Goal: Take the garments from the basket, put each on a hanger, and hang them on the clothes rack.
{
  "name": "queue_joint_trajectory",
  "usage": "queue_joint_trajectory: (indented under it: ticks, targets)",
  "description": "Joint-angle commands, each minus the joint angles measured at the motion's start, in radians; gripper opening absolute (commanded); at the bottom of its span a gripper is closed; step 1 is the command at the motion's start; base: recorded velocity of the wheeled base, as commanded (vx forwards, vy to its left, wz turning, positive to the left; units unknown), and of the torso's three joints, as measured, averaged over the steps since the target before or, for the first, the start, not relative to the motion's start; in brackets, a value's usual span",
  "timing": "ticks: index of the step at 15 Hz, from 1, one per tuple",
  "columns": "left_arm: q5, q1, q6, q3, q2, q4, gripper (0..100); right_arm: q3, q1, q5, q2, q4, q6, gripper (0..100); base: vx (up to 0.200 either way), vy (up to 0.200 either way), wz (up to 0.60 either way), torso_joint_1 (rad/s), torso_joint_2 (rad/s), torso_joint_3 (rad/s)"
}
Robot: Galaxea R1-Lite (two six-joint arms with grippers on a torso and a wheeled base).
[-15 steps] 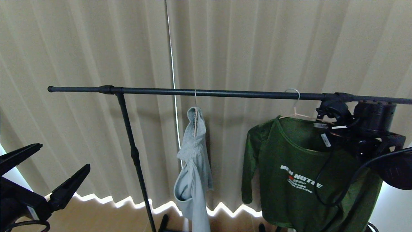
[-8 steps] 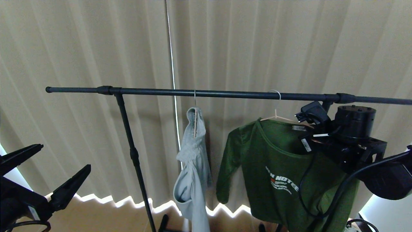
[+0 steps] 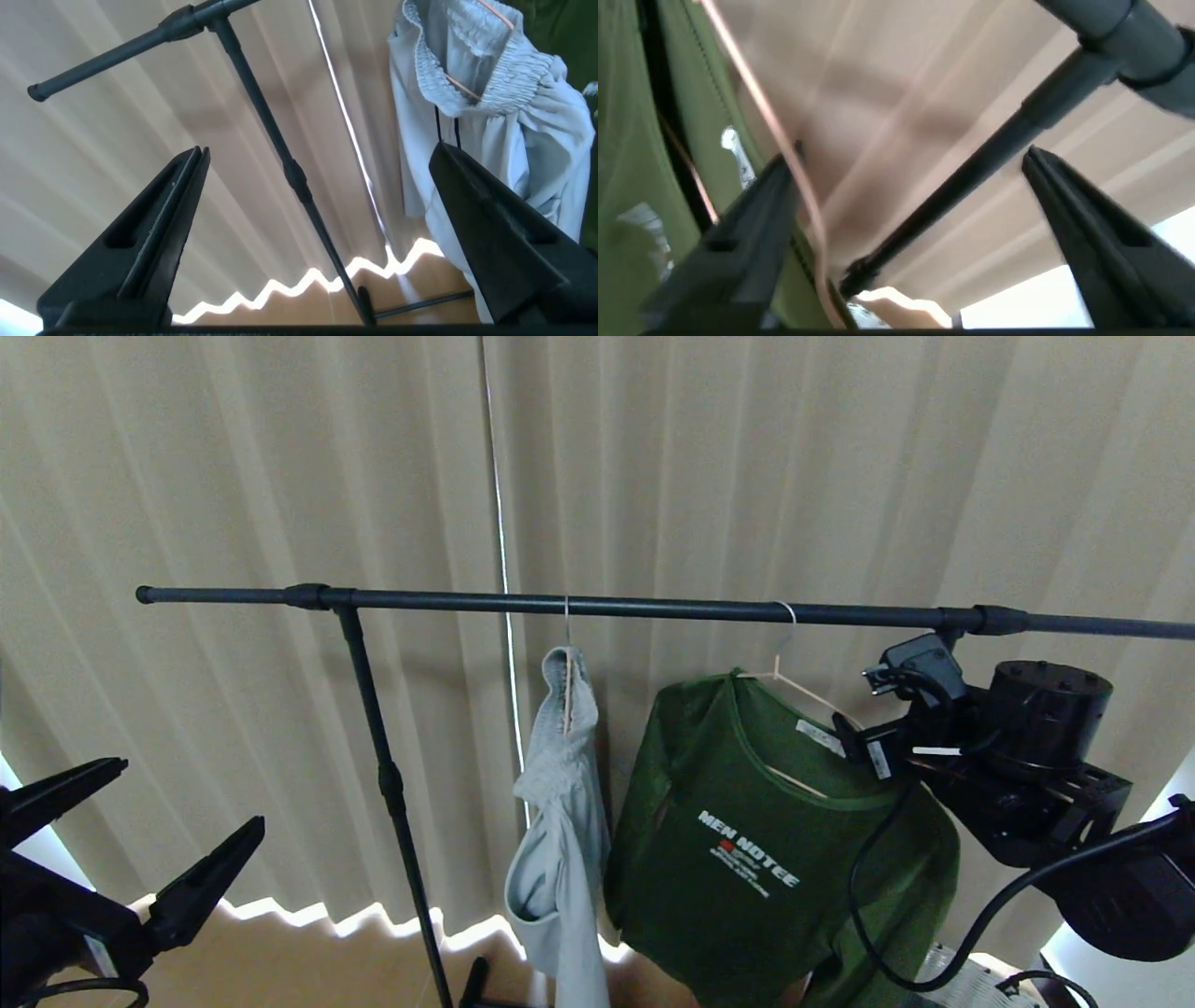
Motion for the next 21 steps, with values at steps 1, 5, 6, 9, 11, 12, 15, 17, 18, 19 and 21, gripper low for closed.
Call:
queue_joint_trajectory:
  ticks: [1,5,6,9,11,12,15,17,18,19,21]
  targets:
    - [0.000,0.000,0.000,0.011,0.004,0.001,100,0.036,0.000,0.029,-0.010,-0.014,0.031,100,0.000,0.000,0.00,0.000,0.00,0.000]
    - [0.006,0.022,-0.003,0.034,-0.030,0.001,100,0.173,0.008,0.167,-0.123,-0.137,0.086,100,0.000,0.000,0.00,0.000,0.00,0.000]
    - [0.006,0.032,-0.004,0.047,-0.036,-0.001,100,0.193,0.008,0.199,-0.139,-0.143,0.088,100,0.000,0.000,0.00,0.000,0.00,0.000]
    - [0.008,0.101,-0.003,0.092,-0.110,0.004,100,0.225,0.008,0.270,-0.146,-0.155,0.174,100,0.000,0.000,0.00,0.000,0.00,0.000]
    - [0.008,0.129,-0.004,0.090,-0.142,0.004,100,0.221,0.006,0.310,-0.137,-0.160,0.226,100,0.000,0.000,0.00,0.000,0.00,0.000]
    - [0.011,0.146,-0.010,0.097,-0.177,0.004,100,0.231,0.003,0.325,-0.154,-0.188,0.296,100,0.000,0.000,0.00,0.000,0.00,0.000]
    - [0.011,0.256,-0.020,0.193,-0.317,0.008,100,0.345,-0.044,0.322,-0.352,-0.207,0.336,100,0.000,0.000,0.00,0.000,0.00,0.000]
    - [0.011,0.273,-0.030,0.193,-0.427,0.087,100,0.466,-0.046,0.320,-0.502,-0.188,0.326,100,0.000,0.000,0.00,0.000,0.00,0.000]
    - [0.011,0.273,-0.041,0.193,-0.469,0.137,100,0.497,-0.046,0.319,-0.539,-0.166,0.316,100,0.000,0.000,0.00,0.000,0.00,0.000]
    - [0.014,0.273,-0.066,0.193,-0.605,0.318,100,0.558,-0.047,0.317,-0.634,-0.073,0.295,100,0.000,0.000,0.00,0.000,0.00,0.000]
    - [0.025,0.285,-0.070,0.193,-0.783,0.554,100,0.578,-0.066,0.313,-0.752,0.104,0.295,100,0.000,0.000,0.00,0.000,0.00,0.000]
